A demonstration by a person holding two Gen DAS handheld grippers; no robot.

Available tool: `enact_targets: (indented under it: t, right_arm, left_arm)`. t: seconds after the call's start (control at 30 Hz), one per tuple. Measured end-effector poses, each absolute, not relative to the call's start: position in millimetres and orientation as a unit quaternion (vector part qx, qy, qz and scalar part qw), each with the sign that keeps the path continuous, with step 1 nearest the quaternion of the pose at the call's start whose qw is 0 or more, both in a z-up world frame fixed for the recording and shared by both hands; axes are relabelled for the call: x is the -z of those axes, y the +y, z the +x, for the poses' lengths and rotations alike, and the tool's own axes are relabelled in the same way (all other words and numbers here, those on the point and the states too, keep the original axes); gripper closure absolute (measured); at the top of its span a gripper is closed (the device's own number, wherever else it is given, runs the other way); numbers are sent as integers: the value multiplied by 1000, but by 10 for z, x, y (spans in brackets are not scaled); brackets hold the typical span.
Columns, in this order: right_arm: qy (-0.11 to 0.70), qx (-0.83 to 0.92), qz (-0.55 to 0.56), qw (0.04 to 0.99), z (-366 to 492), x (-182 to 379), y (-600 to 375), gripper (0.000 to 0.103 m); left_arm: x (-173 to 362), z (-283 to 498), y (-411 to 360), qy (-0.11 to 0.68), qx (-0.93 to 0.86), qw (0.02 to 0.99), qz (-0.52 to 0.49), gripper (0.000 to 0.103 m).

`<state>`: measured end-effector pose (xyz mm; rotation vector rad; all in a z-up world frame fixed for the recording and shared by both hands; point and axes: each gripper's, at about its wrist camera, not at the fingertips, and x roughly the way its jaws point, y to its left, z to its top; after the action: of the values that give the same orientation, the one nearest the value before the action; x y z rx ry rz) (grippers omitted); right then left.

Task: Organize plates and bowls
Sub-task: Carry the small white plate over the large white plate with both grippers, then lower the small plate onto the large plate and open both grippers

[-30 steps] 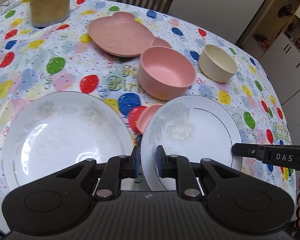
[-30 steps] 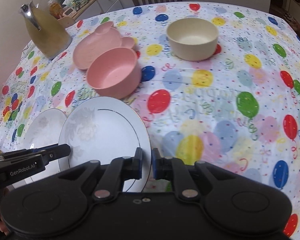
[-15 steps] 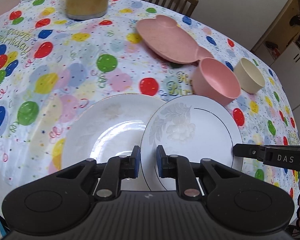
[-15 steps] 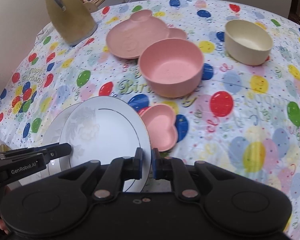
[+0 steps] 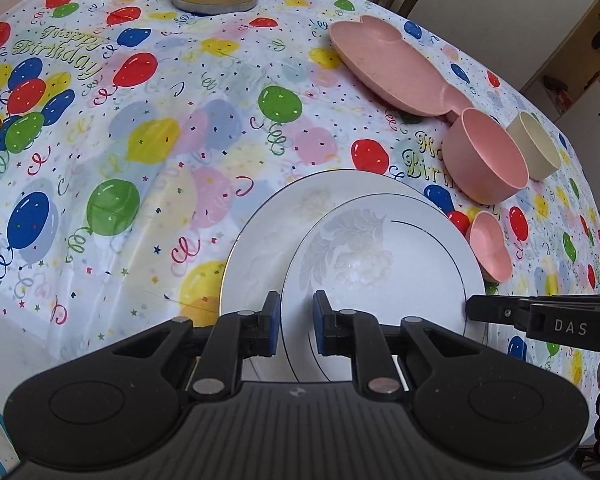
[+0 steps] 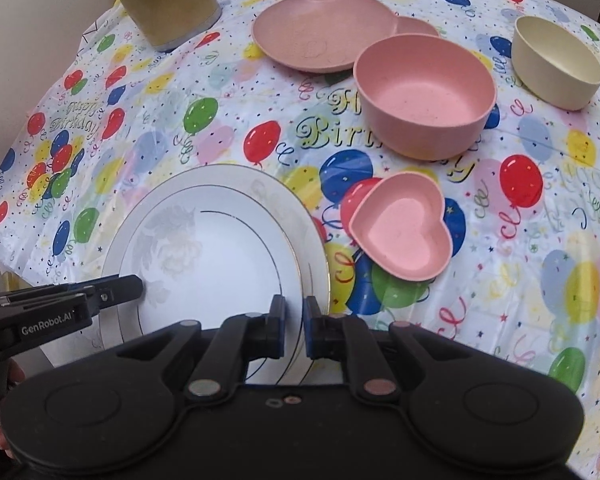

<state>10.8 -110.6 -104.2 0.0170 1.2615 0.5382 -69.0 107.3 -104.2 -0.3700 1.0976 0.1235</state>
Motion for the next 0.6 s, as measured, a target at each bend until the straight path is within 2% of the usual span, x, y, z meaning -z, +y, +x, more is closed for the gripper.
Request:
enact_targets:
  t: [0.6]
  right_arm:
    - [588,-225,34,776,161,1172,-1055,95]
  left_arm:
    - [1185,-626,1202,533,-44,826,-180,87]
